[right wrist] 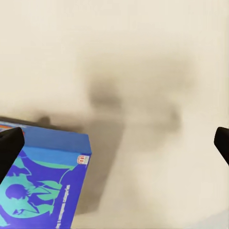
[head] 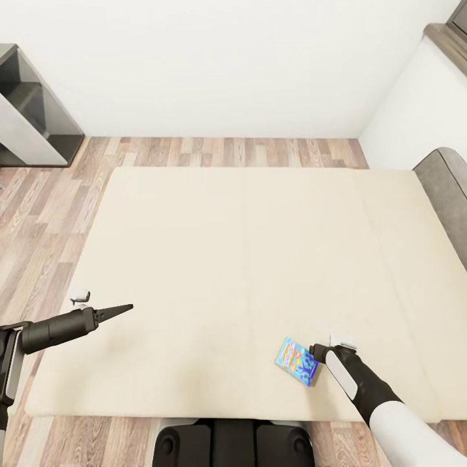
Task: Put all the toys in the child's room - the three board games (two on the bed and one on the table), the two jigsaw puzzles on the table, and the tennis ball on the table - inside the toy box on the table in the child's room.
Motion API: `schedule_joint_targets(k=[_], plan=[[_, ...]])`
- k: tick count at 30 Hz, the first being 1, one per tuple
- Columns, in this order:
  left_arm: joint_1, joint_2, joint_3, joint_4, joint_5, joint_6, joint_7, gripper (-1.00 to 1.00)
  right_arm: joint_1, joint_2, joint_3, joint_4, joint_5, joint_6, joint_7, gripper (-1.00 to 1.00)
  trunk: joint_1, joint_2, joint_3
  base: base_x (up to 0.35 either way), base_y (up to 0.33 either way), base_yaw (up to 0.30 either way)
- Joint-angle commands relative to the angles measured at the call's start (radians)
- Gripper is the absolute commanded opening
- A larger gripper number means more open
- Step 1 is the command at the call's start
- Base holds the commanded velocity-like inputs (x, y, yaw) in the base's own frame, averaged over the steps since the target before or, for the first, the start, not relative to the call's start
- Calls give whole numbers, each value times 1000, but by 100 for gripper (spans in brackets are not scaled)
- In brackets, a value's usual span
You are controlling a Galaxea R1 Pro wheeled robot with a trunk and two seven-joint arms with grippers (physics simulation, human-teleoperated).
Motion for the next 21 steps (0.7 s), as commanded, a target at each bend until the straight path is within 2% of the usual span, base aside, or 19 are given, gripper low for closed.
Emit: schedule_joint_targets(k=[1,10,14,21], plan=[[0,0,0,0,-2,11,-5,100,-1,-2,7,-2,-10,3,-10,100,1,-2,-2,0,0,0],[0,0,0,0,-2,11,-5,100,0,0,8,-1,-11,-27,-2,100,1,-2,-9,0,0,0],[0,0,0,0,-2,11,-5,100,1,0,9,0,-11,-32,24,100,1,-2,-10,0,0,0],[0,0,0,0,-2,11,-5,100,0,-1,8,0,-11,-32,108,100,1,-2,-10,0,0,0]])
